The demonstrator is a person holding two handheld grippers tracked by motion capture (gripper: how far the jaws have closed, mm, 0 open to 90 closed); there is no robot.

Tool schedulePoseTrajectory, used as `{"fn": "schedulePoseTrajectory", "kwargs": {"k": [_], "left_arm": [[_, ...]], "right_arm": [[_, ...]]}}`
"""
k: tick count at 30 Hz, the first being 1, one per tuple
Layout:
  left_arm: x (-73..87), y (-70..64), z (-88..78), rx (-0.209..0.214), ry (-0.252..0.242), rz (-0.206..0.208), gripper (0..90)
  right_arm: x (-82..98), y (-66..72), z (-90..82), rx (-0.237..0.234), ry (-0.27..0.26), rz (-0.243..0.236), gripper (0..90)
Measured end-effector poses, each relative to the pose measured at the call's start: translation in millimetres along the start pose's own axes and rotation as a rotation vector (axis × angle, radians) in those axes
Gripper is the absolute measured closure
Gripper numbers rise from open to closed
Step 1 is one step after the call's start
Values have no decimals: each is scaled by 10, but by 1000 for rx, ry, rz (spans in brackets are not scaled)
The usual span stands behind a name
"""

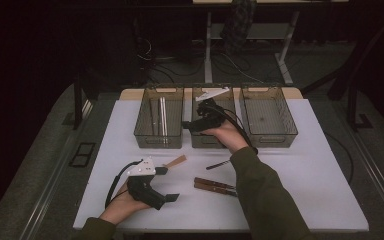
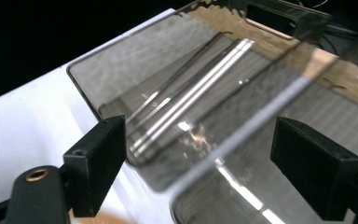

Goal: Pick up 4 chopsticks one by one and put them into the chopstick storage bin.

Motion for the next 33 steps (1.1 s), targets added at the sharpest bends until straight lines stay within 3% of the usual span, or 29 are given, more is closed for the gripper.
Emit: {"fn": "schedulePoseTrajectory", "kwargs": {"k": [11,19,27,33], "left_arm": [[13,9,-9,-14,10,0,0],[25,24,-8,-26,13,-4,0],[27,35,-12,-36,10,-9,0],[30,9,-10,-35,15,1,0]], "right_arm": [[258,-143,-664,6,-37,47,171],[495,-227,-1118,6,-42,18,171],[718,-366,-1426,36,-40,34,178],[861,-473,-1540,58,-24,54,228]]}}
Point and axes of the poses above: each handheld gripper's, and its own axes: z roughly forward along the jaws, x roughly out of its underside, y roughly to its left, the point moved 5 cm from there along z, roughly forward along the jaws, and after that the axes turned 15 degrees about -y, right-handed, at the moved point
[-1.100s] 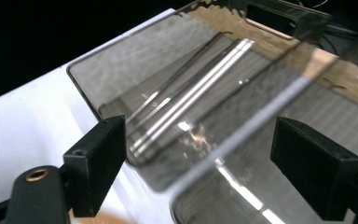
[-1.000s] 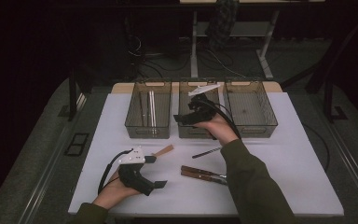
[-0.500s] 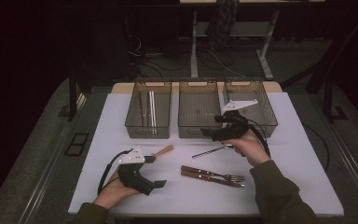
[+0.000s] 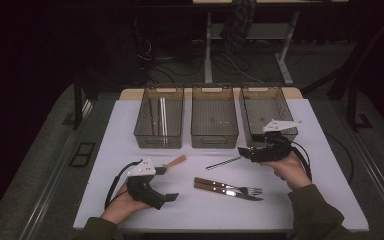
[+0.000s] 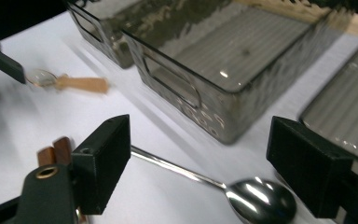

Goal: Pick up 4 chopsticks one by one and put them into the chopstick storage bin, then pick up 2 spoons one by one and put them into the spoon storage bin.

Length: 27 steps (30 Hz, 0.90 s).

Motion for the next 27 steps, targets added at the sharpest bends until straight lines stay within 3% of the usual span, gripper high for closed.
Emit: {"fn": "schedulePoseTrajectory", "kwargs": {"k": [6,11,16,22,27], "left_arm": [[-2,-7,-6,1,-1,5,0],[1,-11,-6,3,4,8,0],[7,-5,-6,0,4,4,0],[8,-20,4,7,7,6,0],[8,-15,2,10,5,2,0]], "right_arm": [[123,-132,-18,47,28,0,401],[201,-255,-2,120,70,-3,615],[229,-277,133,127,97,-5,790],[348,-274,388,143,185,-36,886],[394,-266,486,133,209,-40,894]]}}
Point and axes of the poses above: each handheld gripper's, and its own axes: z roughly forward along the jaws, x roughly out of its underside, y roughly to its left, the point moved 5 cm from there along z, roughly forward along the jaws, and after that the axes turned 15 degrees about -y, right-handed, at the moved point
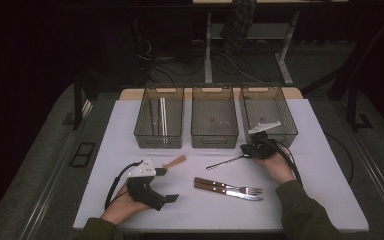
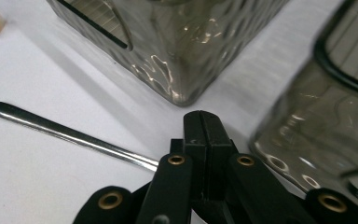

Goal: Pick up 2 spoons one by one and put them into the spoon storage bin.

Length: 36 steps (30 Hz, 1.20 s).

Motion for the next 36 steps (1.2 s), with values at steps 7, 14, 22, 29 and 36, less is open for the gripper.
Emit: {"fn": "schedulePoseTrajectory", "kwargs": {"k": [7,14,22,29,36], "left_arm": [[2,-5,4,0,4,2,0],[5,-6,7,1,5,1,0],[6,-13,7,3,8,2,0],[7,-18,10,8,9,3,0],[4,-10,6,5,7,4,0]], "right_arm": [[32,67,58,-8,40,-36,894],[50,77,11,-10,66,-44,894],[82,103,-66,-9,101,-55,895],[149,118,-186,-45,132,-49,894],[106,12,-305,-78,50,26,687]]}}
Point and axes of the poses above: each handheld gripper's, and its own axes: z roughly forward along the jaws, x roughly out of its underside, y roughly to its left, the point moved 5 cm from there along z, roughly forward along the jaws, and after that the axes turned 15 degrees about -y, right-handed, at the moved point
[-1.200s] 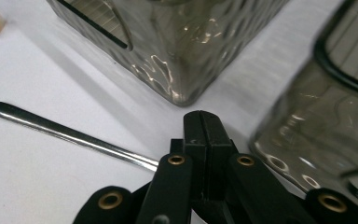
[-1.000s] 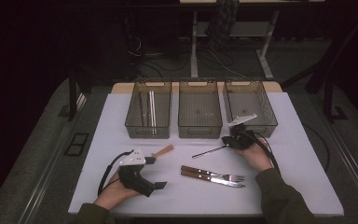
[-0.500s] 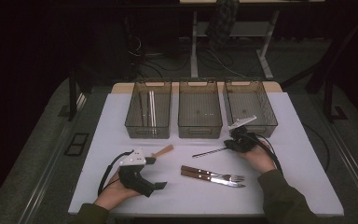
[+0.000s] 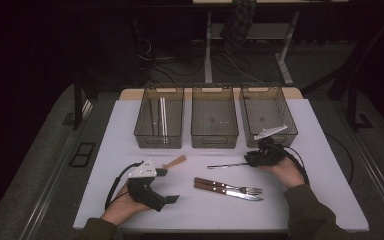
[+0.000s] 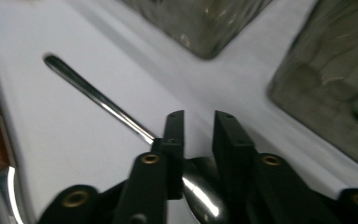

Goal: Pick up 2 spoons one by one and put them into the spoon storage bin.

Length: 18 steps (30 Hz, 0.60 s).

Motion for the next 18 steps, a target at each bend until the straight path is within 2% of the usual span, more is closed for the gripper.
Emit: {"fn": "schedulePoseTrajectory", "kwargs": {"k": [3,8,13,18], "left_arm": [[-1,5,4,0,-2,1,0],[0,11,6,-2,-2,0,0],[5,13,13,-2,3,4,0],[6,9,14,-2,6,6,0]], "right_arm": [[-17,-57,-133,6,-63,31,591],[53,-133,-325,17,-123,32,486],[167,-205,-423,17,-126,51,462],[214,-225,-370,22,-111,68,465]]}}
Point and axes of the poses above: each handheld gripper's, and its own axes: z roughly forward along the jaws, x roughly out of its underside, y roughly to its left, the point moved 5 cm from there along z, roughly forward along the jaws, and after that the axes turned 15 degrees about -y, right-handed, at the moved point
